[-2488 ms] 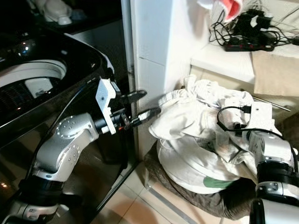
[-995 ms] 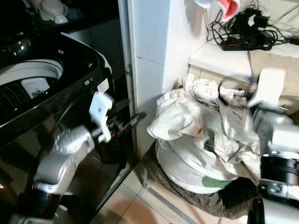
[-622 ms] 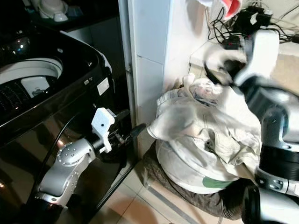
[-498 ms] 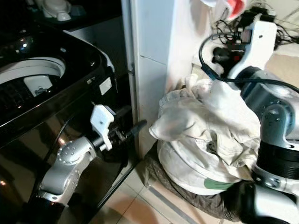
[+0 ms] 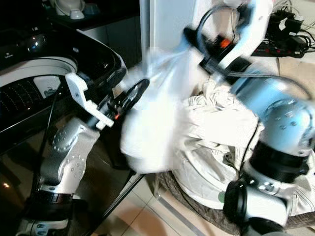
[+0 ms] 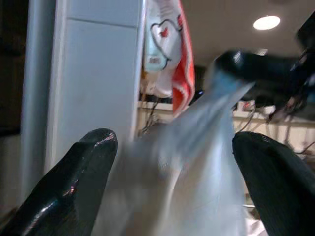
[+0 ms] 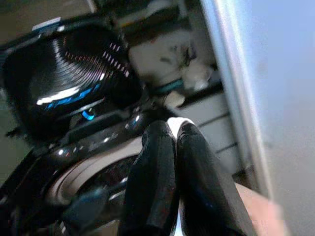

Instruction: Clothes washing

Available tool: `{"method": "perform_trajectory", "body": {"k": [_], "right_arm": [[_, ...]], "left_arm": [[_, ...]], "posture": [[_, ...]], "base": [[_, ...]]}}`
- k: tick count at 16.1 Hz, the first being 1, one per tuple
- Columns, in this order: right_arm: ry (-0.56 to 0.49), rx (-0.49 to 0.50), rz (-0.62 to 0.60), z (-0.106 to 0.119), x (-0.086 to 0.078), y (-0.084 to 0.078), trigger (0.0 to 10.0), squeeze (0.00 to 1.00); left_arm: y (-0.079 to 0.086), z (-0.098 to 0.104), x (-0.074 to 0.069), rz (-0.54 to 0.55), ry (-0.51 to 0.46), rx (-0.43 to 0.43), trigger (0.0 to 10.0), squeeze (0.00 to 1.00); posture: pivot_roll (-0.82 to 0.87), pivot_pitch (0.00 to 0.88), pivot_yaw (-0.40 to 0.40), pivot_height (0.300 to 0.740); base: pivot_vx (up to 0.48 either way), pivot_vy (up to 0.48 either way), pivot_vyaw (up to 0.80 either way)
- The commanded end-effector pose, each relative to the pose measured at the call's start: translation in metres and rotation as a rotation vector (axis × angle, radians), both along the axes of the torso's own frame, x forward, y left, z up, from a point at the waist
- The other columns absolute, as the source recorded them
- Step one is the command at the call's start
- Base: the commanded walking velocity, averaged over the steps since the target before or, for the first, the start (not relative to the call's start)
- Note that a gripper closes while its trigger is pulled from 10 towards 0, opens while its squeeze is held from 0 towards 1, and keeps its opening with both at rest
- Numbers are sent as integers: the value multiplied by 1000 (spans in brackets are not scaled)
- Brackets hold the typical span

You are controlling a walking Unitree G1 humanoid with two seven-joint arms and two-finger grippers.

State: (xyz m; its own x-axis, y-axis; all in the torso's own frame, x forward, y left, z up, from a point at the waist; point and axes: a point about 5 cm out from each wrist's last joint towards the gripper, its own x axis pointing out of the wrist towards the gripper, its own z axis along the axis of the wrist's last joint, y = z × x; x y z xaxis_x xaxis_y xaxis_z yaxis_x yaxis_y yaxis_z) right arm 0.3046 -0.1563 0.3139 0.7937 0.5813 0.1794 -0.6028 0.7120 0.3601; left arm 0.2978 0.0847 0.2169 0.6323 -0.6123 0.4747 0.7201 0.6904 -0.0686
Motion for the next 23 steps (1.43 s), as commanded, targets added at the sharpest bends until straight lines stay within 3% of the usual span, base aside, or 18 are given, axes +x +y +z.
{"method": "perform_trajectory", "body": {"k": [1, 3, 5, 6, 7, 8, 10, 15, 16, 17, 18, 23], "right_arm": [[1, -7, 13, 0, -3, 3, 0, 0], [31, -12, 52, -7, -5, 12, 0, 0], [43, -18, 86, -10, -7, 20, 0, 0], [41, -11, 99, -10, -8, 22, 0, 0], [39, -12, 110, -9, -10, 23, 0, 0], [33, -11, 132, -8, -13, 26, 0, 0], [15, -17, 186, -6, -18, 31, 0, 0], [-10, -52, 267, -8, -31, 38, 0, 0], [-15, -56, 282, -7, -33, 40, 0, 0], [-16, -59, 284, -8, -33, 40, 0, 0], [-14, -60, 283, -8, -33, 40, 0, 0], [-7, -58, 271, -9, -32, 40, 0, 0]], "left_arm": [[-2, 5, -1, -19, -8, -9, 10000, 1000], [-9, 4, -3, -50, 16, -45, 10000, 1000], [-20, -1, -1, -34, -4, 38, 10000, 1000], [-22, -3, 1, -10, -10, 71, 10000, 914], [-24, -5, 2, -6, -9, 97, 10000, 322], [-27, -8, 4, 4, -17, 137, 10000, 0], [-29, -12, 12, 85, -40, 219, 10000, 0], [-29, -16, 19, 132, -42, 258, 10000, 0], [-29, -21, 20, 142, -41, 300, 8745, 0], [-30, -23, 20, 127, -25, 294, 8745, 0], [-30, -25, 20, 115, -4, 279, 0, 0], [-25, -26, 22, 108, 19, 248, 0, 0]], "posture": [[-79, 0, -16, 740], [-80, 0, -16, 740], [-80, 0, -15, 740], [-80, 0, -15, 740], [-84, 0, -10, 740], [-84, 0, -10, 740], [-86, 0, -9, 740], [-91, 0, -3, 740], [-94, 0, 0, 740], [-94, 0, 0, 740], [-94, 0, 0, 740], [-89, 0, 4, 740]], "base": [[0, 0, 0], [0, 0, 0], [0, 0, 0], [0, 0, 0], [0, 0, 0], [0, 0, 0], [0, 0, 0], [0, 0, 0], [0, 0, 0], [0, 0, 0], [0, 0, 0], [0, 0, 0]]}}
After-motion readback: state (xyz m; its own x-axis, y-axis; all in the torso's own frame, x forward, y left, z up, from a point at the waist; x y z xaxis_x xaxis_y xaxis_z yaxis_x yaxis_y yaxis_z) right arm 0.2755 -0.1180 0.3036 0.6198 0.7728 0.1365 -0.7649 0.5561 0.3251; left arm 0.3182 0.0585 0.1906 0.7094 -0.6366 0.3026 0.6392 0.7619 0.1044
